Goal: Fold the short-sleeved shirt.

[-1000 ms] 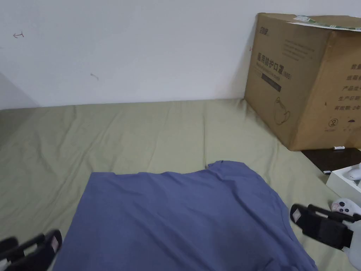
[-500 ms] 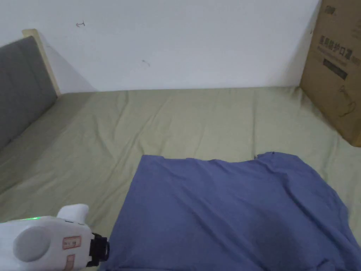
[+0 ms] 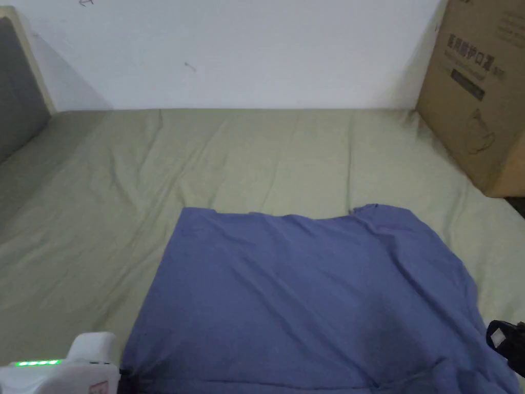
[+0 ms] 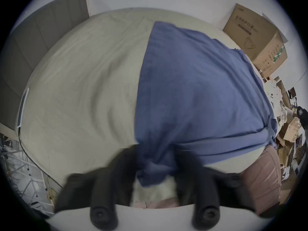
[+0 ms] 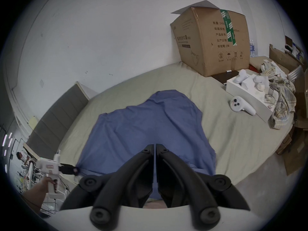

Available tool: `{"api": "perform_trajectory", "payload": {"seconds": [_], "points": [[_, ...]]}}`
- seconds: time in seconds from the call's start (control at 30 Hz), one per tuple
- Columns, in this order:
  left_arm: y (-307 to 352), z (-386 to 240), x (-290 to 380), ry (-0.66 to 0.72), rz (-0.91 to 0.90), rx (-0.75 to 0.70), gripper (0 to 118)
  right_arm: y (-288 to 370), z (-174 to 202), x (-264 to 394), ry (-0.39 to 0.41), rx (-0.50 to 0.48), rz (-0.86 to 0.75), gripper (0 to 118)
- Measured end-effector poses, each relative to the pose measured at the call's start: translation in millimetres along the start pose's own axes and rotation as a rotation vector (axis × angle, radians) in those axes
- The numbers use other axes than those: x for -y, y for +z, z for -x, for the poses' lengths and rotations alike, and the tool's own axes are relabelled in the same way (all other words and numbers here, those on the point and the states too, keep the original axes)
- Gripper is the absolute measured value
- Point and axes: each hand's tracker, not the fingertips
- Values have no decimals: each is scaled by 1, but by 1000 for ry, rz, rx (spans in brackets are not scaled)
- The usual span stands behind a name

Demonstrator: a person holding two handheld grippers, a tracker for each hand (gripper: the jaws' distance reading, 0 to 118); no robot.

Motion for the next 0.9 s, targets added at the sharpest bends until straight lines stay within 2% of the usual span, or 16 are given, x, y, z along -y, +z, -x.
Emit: {"api": "perform_trajectory", "payload": {"seconds": [0.07,0.13,0.17,0.2,0.27,0.3,0.4,0.47,0.5,0.57,0.6,0.63,0.67,0.7,0.73,0.9], "points": [[17,-2,5,44,-43,91,5,-7,-15,3,8,45,72,3],[25,-10,9,31,-43,63,5,-15,-32,8,-12,88,137,3],[30,-13,10,20,-56,49,5,-22,-42,12,-24,99,189,9],[33,-15,10,17,-63,47,5,-32,-59,17,-35,97,250,30],[36,-16,10,26,-71,56,5,-52,-80,28,-58,114,432,107],[39,-20,8,36,-63,67,5,-62,-89,37,-53,133,518,109],[39,-23,8,41,-58,50,5,-81,-108,60,-34,199,645,109],[35,-22,6,35,-55,37,5,-52,-88,43,9,213,678,101],[35,-22,6,33,-50,32,5,-69,-100,57,-3,201,675,87],[35,-24,6,33,-40,24,5,-54,-95,49,-47,131,690,38],[36,-25,7,34,-33,20,5,-47,-92,44,-64,103,699,31],[36,-25,7,33,-26,17,5,-75,-98,66,-77,68,675,31],[36,-26,8,33,-23,17,5,-76,-93,64,-48,90,676,14],[37,-26,8,33,-23,17,5,-76,-88,61,-36,88,670,13],[38,-26,7,33,-23,18,5,-76,-93,64,38,107,641,9],[52,-21,-1,53,-35,41,5,-46,-89,36,-53,39,540,8]]}}
